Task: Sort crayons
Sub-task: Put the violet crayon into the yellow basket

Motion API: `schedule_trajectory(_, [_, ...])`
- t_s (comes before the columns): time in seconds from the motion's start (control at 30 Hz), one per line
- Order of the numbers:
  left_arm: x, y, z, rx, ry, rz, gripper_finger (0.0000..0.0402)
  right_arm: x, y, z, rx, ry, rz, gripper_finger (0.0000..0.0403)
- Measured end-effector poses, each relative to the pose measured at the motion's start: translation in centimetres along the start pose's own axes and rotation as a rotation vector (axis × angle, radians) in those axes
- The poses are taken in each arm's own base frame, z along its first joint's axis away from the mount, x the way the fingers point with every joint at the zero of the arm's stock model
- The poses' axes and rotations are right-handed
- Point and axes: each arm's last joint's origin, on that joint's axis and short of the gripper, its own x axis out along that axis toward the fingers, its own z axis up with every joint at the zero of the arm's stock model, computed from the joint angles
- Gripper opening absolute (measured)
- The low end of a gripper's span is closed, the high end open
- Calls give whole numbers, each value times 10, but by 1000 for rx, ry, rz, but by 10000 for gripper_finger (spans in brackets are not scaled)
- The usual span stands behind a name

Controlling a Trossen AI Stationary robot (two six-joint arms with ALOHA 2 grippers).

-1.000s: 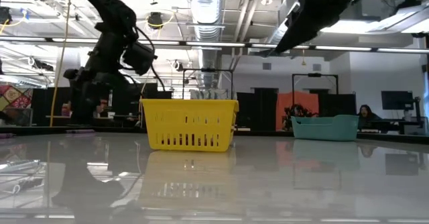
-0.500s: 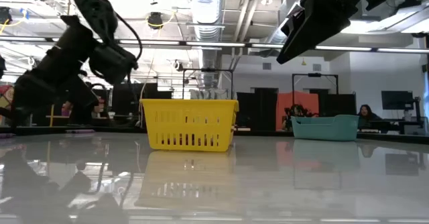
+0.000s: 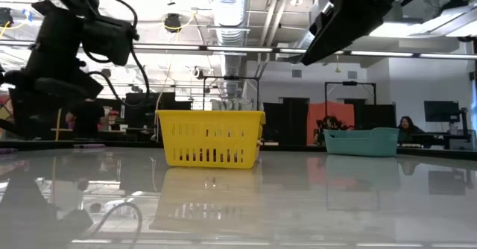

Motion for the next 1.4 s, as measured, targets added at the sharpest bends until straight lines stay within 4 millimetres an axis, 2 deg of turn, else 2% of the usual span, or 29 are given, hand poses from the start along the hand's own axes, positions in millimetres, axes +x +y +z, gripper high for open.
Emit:
schedule_trajectory(0.23, [8,-2,8,-93,18,49,167,0,0,1,-9,-6,2,138])
schedule_trajectory(0.43, [24,-5,15,-28,158,126,167,0,2,1,-13,-11,7,138])
schedule_trajectory(0.6, [31,-9,18,42,220,137,167,-1,7,0,-26,-8,20,138])
schedule_trajectory(0.7, [34,-7,22,26,249,145,167,-1,7,0,-29,-7,23,138])
schedule_trajectory(1.0, [28,-1,30,7,276,140,167,-1,7,0,-29,-5,21,138])
schedule_trajectory(1.13, [29,-10,36,29,278,-34,167,-1,6,0,-27,-5,18,138])
schedule_trajectory(1.4, [19,-4,36,4,299,37,167,-1,6,0,-30,-4,19,138])
